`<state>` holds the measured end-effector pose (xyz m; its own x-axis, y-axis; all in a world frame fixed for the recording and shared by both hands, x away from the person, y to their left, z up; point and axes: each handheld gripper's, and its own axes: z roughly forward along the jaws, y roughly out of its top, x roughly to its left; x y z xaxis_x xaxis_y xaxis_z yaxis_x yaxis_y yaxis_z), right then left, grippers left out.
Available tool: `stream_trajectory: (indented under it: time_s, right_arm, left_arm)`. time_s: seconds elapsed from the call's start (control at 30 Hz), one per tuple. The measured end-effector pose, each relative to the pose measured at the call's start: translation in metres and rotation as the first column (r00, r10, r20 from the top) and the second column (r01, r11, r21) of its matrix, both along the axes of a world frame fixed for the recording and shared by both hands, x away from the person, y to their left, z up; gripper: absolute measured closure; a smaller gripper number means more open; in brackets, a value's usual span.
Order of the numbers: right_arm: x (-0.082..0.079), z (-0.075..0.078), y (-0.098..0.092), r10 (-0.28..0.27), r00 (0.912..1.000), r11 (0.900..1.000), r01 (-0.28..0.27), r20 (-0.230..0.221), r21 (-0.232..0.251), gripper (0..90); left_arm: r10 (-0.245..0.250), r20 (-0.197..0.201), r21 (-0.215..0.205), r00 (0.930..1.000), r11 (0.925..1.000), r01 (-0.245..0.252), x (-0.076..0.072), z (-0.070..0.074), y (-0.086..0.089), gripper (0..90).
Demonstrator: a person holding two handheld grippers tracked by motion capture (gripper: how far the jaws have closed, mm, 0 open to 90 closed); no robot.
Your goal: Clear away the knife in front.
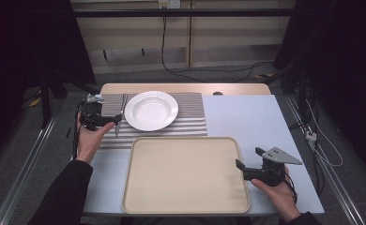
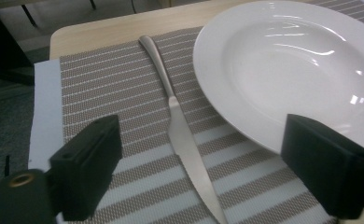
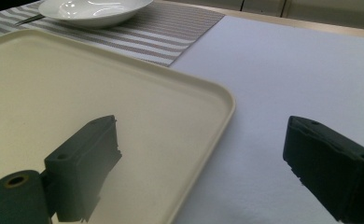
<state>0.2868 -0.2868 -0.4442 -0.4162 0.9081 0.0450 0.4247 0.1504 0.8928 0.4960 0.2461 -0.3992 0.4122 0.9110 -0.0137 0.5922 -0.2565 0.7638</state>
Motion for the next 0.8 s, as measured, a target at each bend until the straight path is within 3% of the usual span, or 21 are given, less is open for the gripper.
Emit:
stream_trajectory:
  time_s: [0.13,0.33,0.47,0.53,0.6,0.7,0.8]
  right_arm:
    - [0.001,0.000,0.000,-0.001,1.0000,1.000,0.001,-0.003,0.002,10.3]
    - [0.002,-0.001,-0.001,0.001,0.9999,1.000,0.000,-0.012,0.006,10.1]
    - [0.002,-0.001,0.000,0.003,0.9999,1.000,-0.003,-0.012,0.002,10.0]
    - [0.002,-0.002,0.001,0.006,0.9999,1.000,-0.006,-0.011,0.001,10.0]
    - [0.002,-0.002,0.000,0.006,0.9999,1.000,-0.006,-0.011,0.001,10.0]
    - [0.002,-0.002,-0.001,0.003,0.9999,1.000,-0.003,-0.016,0.003,10.0]
    - [0.003,-0.002,-0.001,0.002,0.9998,1.000,-0.002,-0.020,0.008,10.0]
  left_arm:
    - [0.016,-0.005,0.027,0.9999,0.9995,-0.016,0.019,-0.006,0.002,15.3]
    - [0.036,-0.058,0.046,0.9977,0.9984,-0.034,0.045,-0.014,-0.001,18.0]
    - [0.065,-0.068,0.056,0.9956,0.9966,-0.061,0.062,-0.018,-0.002,20.9]
    - [0.081,-0.076,0.028,0.9938,0.9965,-0.079,0.069,-0.021,-0.001,24.7]
    - [0.086,-0.096,0.031,0.9916,0.9960,-0.084,0.076,-0.025,-0.004,25.2]
    - [0.096,-0.110,0.071,0.9893,0.9936,-0.088,0.084,-0.030,-0.006,31.2]
    - [0.110,-0.128,0.058,0.9857,0.9930,-0.103,0.092,-0.034,-0.004,36.6]
